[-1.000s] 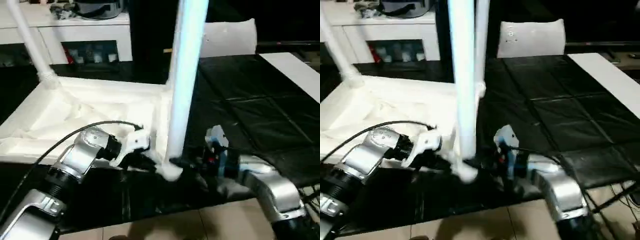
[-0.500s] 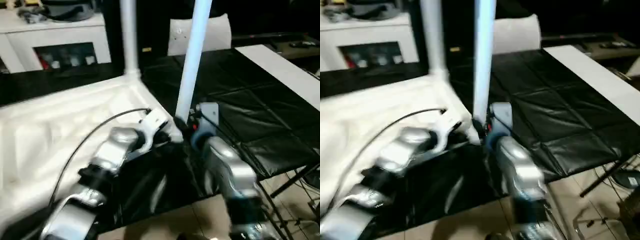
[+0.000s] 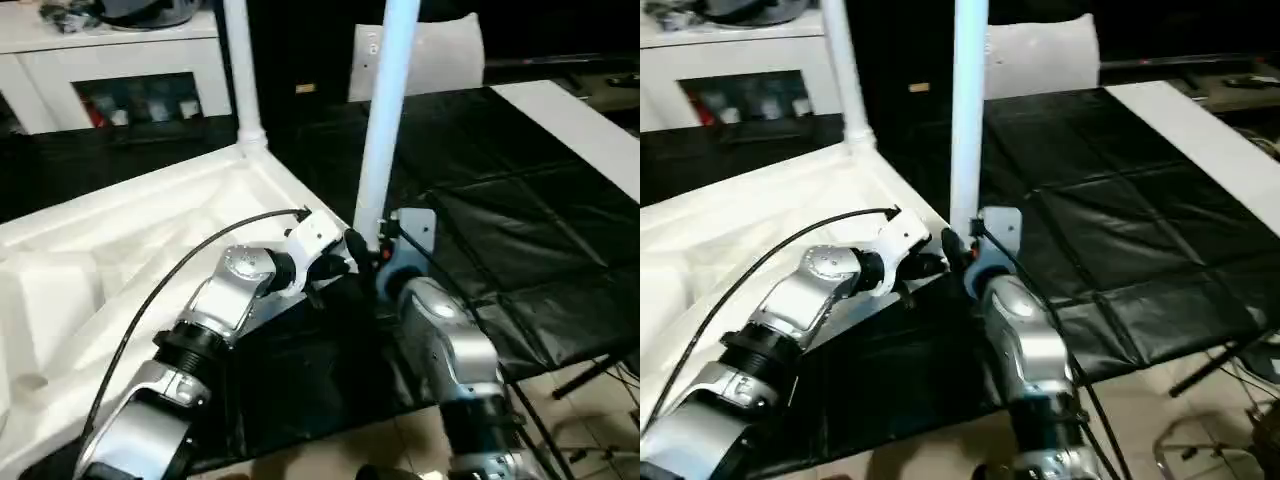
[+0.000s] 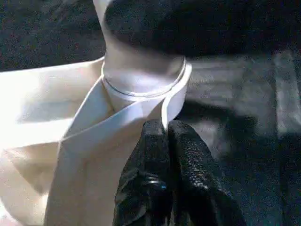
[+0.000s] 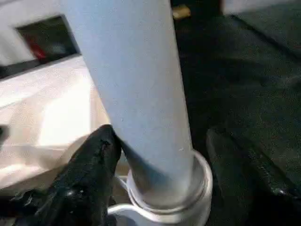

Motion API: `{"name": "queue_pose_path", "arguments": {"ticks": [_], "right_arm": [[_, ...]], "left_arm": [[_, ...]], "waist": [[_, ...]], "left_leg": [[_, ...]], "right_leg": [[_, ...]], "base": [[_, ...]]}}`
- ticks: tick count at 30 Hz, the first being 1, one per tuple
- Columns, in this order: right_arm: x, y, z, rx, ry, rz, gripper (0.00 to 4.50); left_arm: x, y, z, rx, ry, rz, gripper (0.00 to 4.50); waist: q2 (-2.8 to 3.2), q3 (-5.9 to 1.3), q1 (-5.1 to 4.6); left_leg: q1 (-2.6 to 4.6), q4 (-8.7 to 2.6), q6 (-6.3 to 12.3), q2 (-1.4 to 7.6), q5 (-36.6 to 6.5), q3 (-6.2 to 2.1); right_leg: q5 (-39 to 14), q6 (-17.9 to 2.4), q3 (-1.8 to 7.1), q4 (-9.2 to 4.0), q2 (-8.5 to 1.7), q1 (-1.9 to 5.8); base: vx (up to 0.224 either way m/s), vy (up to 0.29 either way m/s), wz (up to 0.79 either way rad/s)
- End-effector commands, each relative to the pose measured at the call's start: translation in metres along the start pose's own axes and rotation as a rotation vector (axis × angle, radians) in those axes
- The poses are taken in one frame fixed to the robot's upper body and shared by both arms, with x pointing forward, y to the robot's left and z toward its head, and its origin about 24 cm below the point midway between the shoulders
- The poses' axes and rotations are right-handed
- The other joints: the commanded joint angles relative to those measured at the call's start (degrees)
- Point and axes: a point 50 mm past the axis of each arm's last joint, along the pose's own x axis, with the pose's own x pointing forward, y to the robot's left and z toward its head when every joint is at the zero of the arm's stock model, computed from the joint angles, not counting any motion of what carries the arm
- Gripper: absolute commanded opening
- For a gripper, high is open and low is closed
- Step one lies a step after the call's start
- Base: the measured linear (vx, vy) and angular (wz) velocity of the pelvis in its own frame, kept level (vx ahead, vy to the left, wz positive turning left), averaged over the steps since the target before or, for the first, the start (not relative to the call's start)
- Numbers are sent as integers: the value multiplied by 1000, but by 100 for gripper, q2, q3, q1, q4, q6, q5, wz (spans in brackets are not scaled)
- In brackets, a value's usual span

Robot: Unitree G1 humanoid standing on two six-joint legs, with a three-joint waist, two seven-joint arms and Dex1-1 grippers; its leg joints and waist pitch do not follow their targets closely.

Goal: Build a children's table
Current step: Rotate leg to tighten

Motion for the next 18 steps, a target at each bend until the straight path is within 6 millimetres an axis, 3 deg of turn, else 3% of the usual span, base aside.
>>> {"name": "queue_pose_path", "arguments": {"ticks": [1,3,5,7,8,13,14,18], "right_arm": [[-8,1,4,-42,-20,42,350],[-25,-2,6,-76,-25,127,358],[-32,-2,9,-97,-33,148,388],[-38,1,14,-126,-59,196,392],[-42,4,19,-106,-81,224,403],[-48,25,33,-90,-146,384,445],[-48,28,34,-86,-141,404,448],[-44,39,35,-100,-131,470,450]], "left_arm": [[-5,4,16,106,-63,-35,0],[-9,8,12,123,-68,-40,0],[-12,9,11,110,-76,-41,0],[-15,10,13,64,-116,-35,0],[-17,11,15,33,-150,-23,55],[-33,7,12,-43,-214,-36,95],[-35,7,11,-49,-217,-30,97],[-48,5,2,-65,-181,-18,139]], "waist": [[44,-403,27],[47,-391,48],[49,-376,83],[48,-375,82],[49,-377,91],[32,-381,105],[51,-359,79],[65,-356,15]], "left_leg": [[-4,-371,330,97,-502,-5],[7,-380,272,98,-607,-4],[-5,-401,230,111,-770,-16],[-12,-401,179,111,-801,-20],[-11,-396,175,102,-809,-18],[-42,-408,190,140,-808,-32],[-21,-411,200,130,-873,-18],[-31,-429,117,117,-1022,-39]], "right_leg": [[-986,-823,357,-322,-324,447],[-1117,-766,352,-336,-323,438],[-1463,-643,347,-370,-335,447],[-1518,-631,345,-375,-335,434],[-1546,-635,348,-381,-342,433],[-1391,-789,351,-328,-352,442],[-1463,-764,349,-356,-326,405],[-1814,-625,338,-379,-329,418]], "base": [[0,0,0],[0,0,0],[0,0,0],[0,0,0],[0,0,0],[0,0,0],[0,0,0],[0,0,0]]}}
